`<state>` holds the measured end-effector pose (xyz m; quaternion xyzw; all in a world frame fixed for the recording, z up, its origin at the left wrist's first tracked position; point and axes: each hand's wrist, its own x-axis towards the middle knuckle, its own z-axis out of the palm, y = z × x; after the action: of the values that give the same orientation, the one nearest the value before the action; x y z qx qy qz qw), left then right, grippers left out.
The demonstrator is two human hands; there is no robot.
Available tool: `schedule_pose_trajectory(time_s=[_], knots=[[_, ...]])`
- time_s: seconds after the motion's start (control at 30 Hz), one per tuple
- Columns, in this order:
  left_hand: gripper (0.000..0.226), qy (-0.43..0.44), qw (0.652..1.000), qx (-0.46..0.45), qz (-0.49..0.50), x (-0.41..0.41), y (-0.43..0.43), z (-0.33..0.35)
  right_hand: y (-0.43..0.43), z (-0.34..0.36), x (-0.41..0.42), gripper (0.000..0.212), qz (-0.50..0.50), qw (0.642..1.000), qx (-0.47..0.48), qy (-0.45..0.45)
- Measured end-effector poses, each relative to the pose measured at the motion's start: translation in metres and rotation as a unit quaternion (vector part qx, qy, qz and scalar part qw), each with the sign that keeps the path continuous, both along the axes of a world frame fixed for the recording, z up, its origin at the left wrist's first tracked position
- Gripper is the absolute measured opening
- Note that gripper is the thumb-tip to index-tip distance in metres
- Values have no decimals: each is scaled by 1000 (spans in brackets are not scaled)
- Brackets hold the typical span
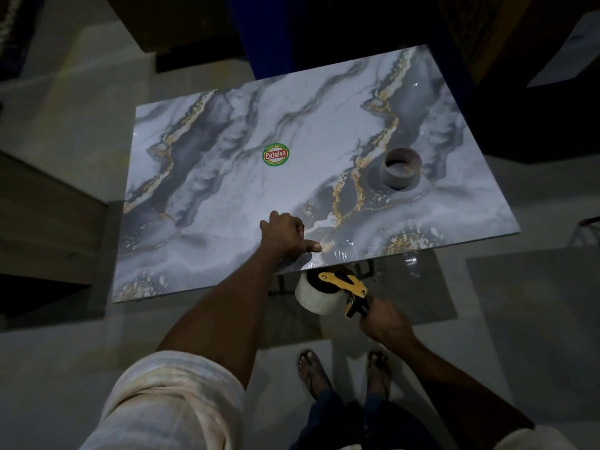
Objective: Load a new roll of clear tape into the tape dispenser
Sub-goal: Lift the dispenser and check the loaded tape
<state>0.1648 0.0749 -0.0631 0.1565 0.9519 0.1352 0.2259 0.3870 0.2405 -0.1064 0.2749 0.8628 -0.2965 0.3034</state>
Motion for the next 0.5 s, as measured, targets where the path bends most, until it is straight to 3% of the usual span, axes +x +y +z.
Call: schedule_pose_trajectory(time_s=[0.17, 0.37, 0.5], knots=[[59, 5, 999, 13, 35, 9, 0, -3, 28, -47, -16, 40, -26, 999, -31, -26], [60, 21, 997, 27, 72, 14, -4, -1, 55, -27, -17, 41, 19, 996, 66, -50], [58, 17, 991, 44, 129, 17, -2, -2, 41, -5, -2, 37, 78, 991, 107, -12]])
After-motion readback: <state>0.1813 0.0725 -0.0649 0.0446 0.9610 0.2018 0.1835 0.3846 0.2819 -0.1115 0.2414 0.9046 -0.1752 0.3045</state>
